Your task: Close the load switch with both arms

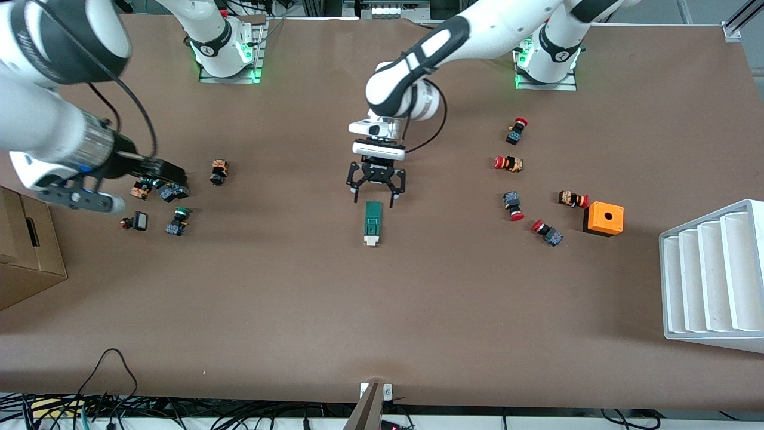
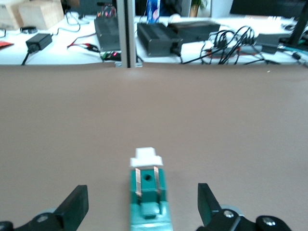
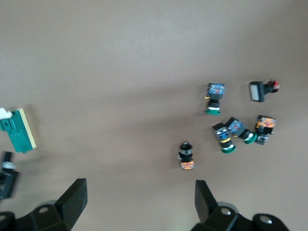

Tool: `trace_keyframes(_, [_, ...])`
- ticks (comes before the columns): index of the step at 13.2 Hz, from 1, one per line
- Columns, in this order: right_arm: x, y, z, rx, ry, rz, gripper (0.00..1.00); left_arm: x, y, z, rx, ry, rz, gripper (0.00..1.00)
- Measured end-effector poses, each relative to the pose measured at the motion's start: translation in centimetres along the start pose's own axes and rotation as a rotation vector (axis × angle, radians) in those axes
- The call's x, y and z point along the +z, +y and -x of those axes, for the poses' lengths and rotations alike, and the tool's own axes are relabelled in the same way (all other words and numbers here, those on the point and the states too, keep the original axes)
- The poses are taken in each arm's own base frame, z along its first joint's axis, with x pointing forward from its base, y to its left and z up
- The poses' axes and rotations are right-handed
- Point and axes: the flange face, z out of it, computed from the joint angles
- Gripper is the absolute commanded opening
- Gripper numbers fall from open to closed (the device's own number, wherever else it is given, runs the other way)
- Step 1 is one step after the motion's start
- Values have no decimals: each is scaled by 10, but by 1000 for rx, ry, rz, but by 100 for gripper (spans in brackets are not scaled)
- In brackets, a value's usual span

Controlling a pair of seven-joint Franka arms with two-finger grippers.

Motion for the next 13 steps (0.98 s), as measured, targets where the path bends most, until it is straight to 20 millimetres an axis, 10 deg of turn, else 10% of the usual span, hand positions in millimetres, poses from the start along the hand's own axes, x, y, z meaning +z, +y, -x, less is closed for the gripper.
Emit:
trace_keyframes(5, [-17, 34, 11, -108, 24, -3, 99, -17, -71, -114, -81, -195, -9, 100])
trace_keyframes(13, [-22, 55, 18, -160, 27, 45, 99, -42, -123, -218, -149, -564, -73, 100])
